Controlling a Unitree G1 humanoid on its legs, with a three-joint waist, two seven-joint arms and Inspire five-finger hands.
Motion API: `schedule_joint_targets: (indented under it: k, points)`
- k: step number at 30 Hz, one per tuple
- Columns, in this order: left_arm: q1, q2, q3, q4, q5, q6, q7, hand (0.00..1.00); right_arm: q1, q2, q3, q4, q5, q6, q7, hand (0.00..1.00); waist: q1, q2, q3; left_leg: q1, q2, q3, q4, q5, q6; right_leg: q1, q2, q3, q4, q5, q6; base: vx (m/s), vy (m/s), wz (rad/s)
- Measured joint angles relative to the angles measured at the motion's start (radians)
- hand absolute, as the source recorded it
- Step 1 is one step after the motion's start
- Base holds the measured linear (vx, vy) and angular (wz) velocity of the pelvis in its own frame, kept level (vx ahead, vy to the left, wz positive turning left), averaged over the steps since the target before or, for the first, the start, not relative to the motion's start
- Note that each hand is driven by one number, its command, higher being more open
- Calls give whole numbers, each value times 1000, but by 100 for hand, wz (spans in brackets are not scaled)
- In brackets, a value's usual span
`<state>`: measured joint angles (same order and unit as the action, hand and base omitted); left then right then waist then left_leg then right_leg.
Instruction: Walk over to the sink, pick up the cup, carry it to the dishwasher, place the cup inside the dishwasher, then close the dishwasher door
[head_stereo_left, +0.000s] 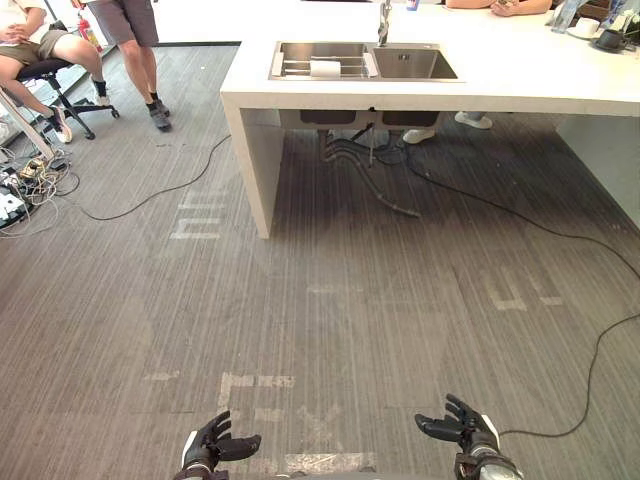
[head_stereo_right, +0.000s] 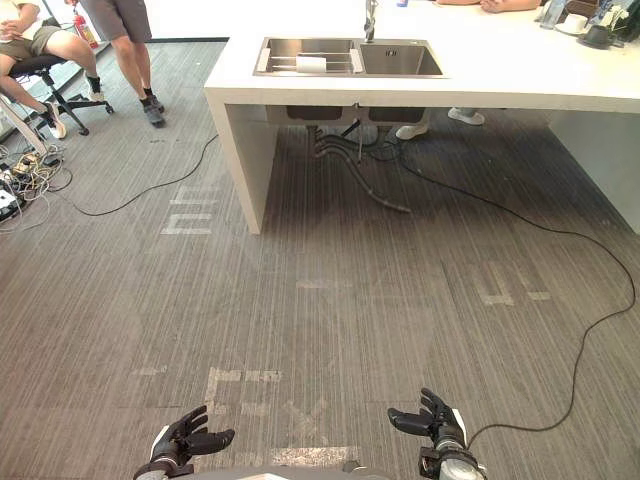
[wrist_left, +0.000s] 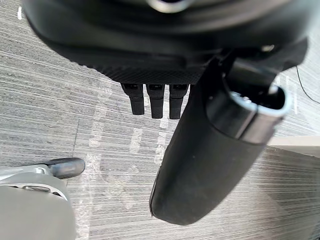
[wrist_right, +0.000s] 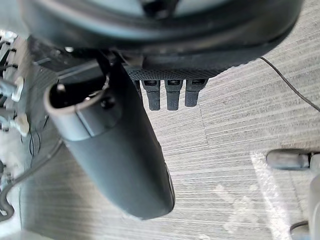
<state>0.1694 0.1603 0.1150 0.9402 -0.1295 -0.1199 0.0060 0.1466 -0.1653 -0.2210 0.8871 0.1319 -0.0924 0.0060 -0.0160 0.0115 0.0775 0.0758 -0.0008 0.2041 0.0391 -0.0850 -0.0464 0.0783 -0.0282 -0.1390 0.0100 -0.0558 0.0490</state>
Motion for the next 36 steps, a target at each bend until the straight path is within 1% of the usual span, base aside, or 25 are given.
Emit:
schedule_joint_targets:
  k: [1, 3, 5, 12, 15, 16, 24, 25, 26, 27, 28, 29, 30, 31, 32, 33, 34, 35, 36]
  points:
    - [-1, -8, 25, -6, -1, 0, -5, 90, -1, -1, -19, 0, 6, 0, 0, 90, -2, 1, 1, 0, 2, 0, 0, 0, 0, 0, 2, 0, 0, 0, 0, 0, 0, 0]
    - [0, -13, 38, -13, -10, 0, -6, 90, -1, -1, -38, 0, 8, 0, -1, 90, -2, 1, 1, 2, 4, 1, 0, 0, 0, 2, 3, 0, 0, 0, 0, 0, 0, 0]
    - [3, -13, 38, -23, -10, 0, -7, 90, 0, -1, -54, 1, 30, 0, -4, 90, -3, 2, 1, 4, 6, 1, 0, 0, 0, 3, 6, -3, 1, 0, 0, -39, -19, 1]
    - [11, -24, 37, -24, -10, 0, -6, 90, 0, -1, -59, 7, 32, 0, -6, 90, -3, 4, 1, 4, 13, 3, -1, 3, 5, 3, 9, -20, 2, 2, -4, -54, -20, 1]
    - [17, -25, 37, -24, -10, 0, -6, 90, 0, 0, -59, 8, 33, 0, -6, 90, -2, 5, 1, 4, 13, 4, -18, 15, 23, -3, 13, -24, 0, 6, -9, -25, -11, 0]
    - [18, -25, 37, -24, -10, 0, -6, 90, 0, 0, -59, 8, 33, 0, -7, 90, -2, 5, 1, 4, 13, 4, -21, 16, 24, -4, 13, -24, 0, 6, -9, 0, 0, 0]
    - [26, -25, 32, -30, -14, 0, 0, 90, -12, 4, -59, 8, 33, 1, -14, 90, -1, 5, 2, 3, 12, 20, -28, 16, 25, -8, 12, -26, -5, 6, -10, 6, 1, -2]
    - [25, -25, 30, -33, -18, 0, 3, 90, -23, 5, -59, 8, 34, 1, -15, 90, 0, 5, 7, 2, 13, 27, -25, 12, 25, -12, 12, -25, -3, 6, -9, 1, 10, -9]
    - [22, -26, 22, -44, -27, -1, 5, 90, -39, 5, -59, 8, 34, 1, -16, 90, 0, 7, 25, -2, 16, 32, -7, -1, 29, -18, 12, -24, 8, 1, -7, -9, 12, -12]
    - [21, -25, 14, -51, -32, -1, 6, 90, -46, 5, -59, 7, 34, 0, -17, 90, 0, 8, 30, -12, 18, 37, 9, -15, 34, -28, 10, -24, 25, -11, -12, -18, 18, -17]
    - [23, -30, 10, -67, -39, -1, 6, 90, -63, 5, -60, 6, 34, 0, -23, 90, 2, 9, 40, -36, 20, 49, 51, -46, 46, -67, -1, -28, 96, -58, -11, -23, 15, -18]
    - [22, -32, 6, -72, -40, -1, 6, 90, -69, 5, -60, 5, 34, 0, -25, 90, 3, 8, 48, -45, 21, 55, 75, -63, 48, -90, -14, -36, 146, -87, -9, -20, 43, -19]
    - [22, -32, -10, -76, -49, 0, 7, 90, -72, 5, -60, 3, 34, 1, -30, 90, 3, 7, 60, -54, 16, 64, 122, -99, 57, -127, -52, -66, 250, -144, 4, 5, 70, -10]
    - [30, -32, -29, -75, -49, 0, 8, 90, -65, 4, -60, 3, 35, 1, -33, 90, 2, 5, 61, -60, 8, 69, 166, -142, 73, -154, -87, -87, 351, -191, 31, 41, 80, -5]
    - [32, -33, -37, -73, -49, 0, 9, 90, -61, 3, -59, 3, 35, 1, -35, 90, 0, 4, 63, -59, 5, 69, 182, -160, 76, -170, -104, -96, 408, -202, 38, 105, 83, -6]
    - [32, -32, -55, -73, -51, 1, 13, 90, -60, 2, -56, 4, 35, 3, -37, 90, 0, 6, 72, -52, 3, 69, 195, -180, 82, -239, -138, -121, 565, -207, 40, 132, 66, -2]
    - [26, -24, -67, -75, -55, 1, 15, 90, -60, 4, -48, 5, 35, 4, -39, 90, -2, 13, 83, -28, 3, 66, 194, -185, 91, -284, -165, -148, 677, -218, 41, 258, 50, -3]
    - [22, -18, -69, -79, -62, 2, 19, 90, -60, 4, -36, 8, 35, 11, -38, 90, -5, 13, 94, -5, 14, 67, 194, -197, 89, -316, -179, -187, 706, -246, 16, 319, 1, 1]
    - [16, -14, -69, -80, -72, 2, 29, 90, -61, 4, -26, 8, 35, 11, -37, 90, -6, 20, 98, 10, 30, 67, 193, -203, 70, -352, -181, -230, 689, -255, 1, 432, -54, -2]
